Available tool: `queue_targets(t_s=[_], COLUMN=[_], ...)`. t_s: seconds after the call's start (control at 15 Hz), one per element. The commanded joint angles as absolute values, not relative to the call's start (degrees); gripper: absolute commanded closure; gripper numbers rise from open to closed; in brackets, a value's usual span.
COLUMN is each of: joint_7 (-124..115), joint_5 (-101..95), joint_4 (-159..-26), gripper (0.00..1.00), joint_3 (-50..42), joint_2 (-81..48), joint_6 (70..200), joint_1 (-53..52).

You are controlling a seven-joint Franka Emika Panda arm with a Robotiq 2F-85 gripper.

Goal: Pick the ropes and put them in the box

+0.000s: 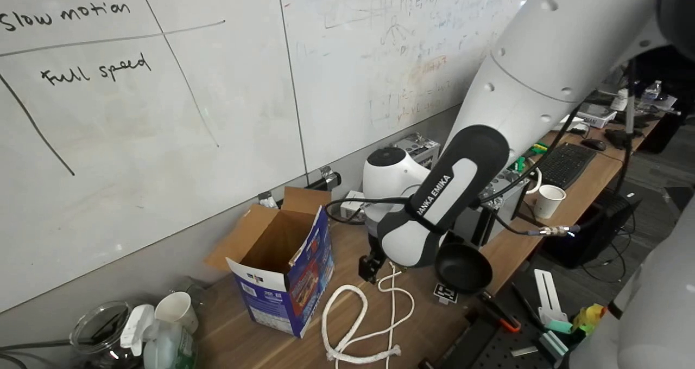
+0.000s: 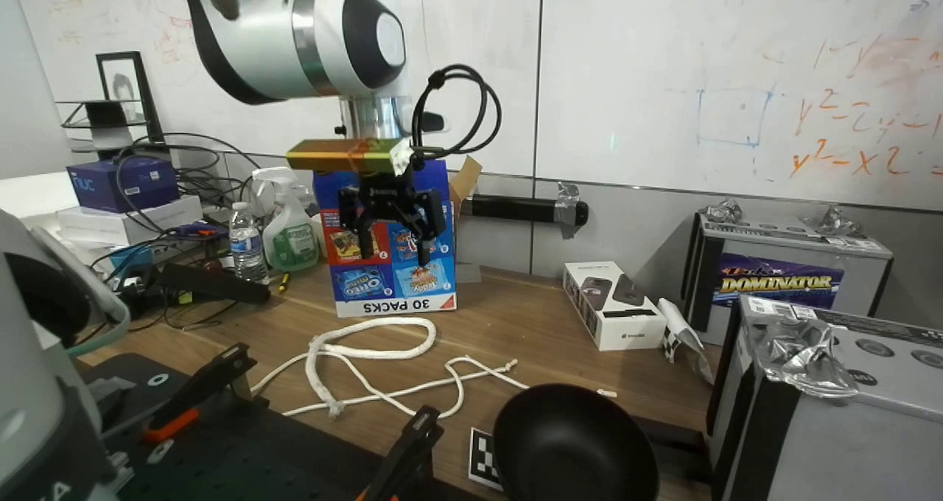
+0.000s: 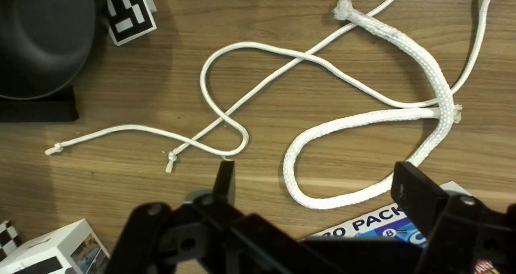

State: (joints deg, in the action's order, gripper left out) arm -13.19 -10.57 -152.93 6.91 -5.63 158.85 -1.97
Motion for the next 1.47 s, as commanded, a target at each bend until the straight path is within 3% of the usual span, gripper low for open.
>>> queue_targets(t_s=[0.0, 0.67, 1.4], joint_7=[-15.5, -12.5, -15.1], joint_5=[-11.9, 2.2, 4.4], joint_4=[-148.4, -140.1, -133.4], gripper=[0.00, 0.00, 0.00], joint_3=[4.4, 6.2, -1.2], joint_2=[-15.1, -32.0, -42.5], joint_6=[163.3, 173.6, 177.3], joint_1=[-5.1, -6.4, -13.6])
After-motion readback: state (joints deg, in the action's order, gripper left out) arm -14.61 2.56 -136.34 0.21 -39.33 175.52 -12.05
